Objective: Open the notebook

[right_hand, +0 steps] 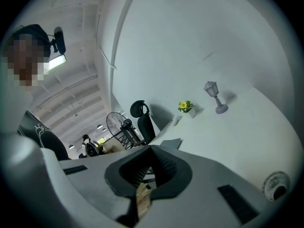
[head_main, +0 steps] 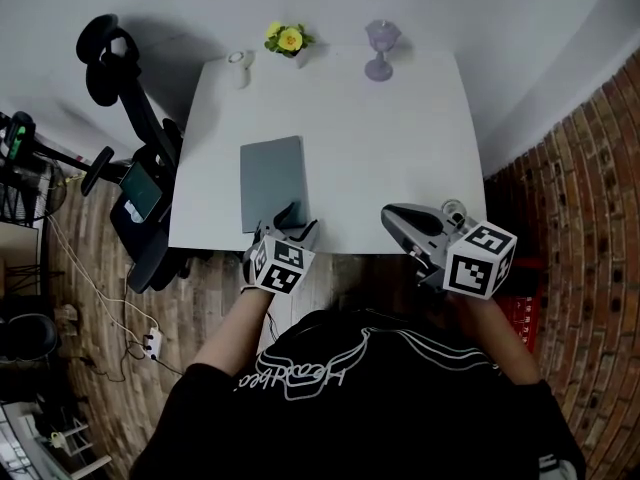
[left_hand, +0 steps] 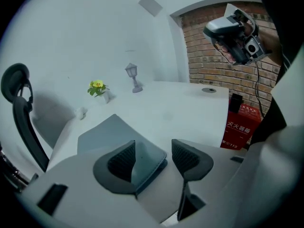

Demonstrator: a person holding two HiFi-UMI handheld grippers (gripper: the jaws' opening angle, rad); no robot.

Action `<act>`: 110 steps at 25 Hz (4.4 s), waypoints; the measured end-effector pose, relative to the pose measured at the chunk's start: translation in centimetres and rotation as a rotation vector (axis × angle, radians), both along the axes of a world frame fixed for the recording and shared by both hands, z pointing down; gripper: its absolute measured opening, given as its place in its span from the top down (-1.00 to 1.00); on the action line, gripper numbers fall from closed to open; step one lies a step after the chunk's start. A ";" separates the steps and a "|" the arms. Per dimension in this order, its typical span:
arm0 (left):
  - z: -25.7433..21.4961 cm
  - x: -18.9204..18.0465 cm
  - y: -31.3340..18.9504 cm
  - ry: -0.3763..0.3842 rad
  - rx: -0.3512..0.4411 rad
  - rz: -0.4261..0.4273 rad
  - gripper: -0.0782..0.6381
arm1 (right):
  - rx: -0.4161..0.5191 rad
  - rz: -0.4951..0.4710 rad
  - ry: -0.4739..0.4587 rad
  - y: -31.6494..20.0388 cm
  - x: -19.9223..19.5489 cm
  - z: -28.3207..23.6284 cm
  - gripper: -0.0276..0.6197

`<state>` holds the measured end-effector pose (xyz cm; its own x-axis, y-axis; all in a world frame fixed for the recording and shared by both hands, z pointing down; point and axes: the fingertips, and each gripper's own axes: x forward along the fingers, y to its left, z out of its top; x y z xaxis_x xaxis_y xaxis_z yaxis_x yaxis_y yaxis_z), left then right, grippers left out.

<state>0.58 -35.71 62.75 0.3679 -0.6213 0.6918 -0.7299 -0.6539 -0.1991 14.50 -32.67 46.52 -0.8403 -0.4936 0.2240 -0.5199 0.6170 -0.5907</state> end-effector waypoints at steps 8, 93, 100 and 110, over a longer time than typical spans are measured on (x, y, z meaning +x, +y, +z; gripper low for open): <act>0.4 -0.3 -0.4 -0.001 -0.001 -0.014 0.16 | -0.026 0.010 0.003 -0.5 0.5 0.7 0.91; -13.3 -18.1 1.2 0.313 0.067 -0.353 0.67 | 0.042 -0.134 0.032 2.4 -15.3 -3.7 0.91; -12.1 -21.3 1.5 0.375 0.037 -0.424 0.67 | 0.038 -0.119 0.034 3.4 -16.3 -3.2 0.91; -9.4 -25.3 2.3 0.356 0.017 -0.474 0.67 | 0.044 -0.054 0.051 5.5 -15.7 -2.5 0.91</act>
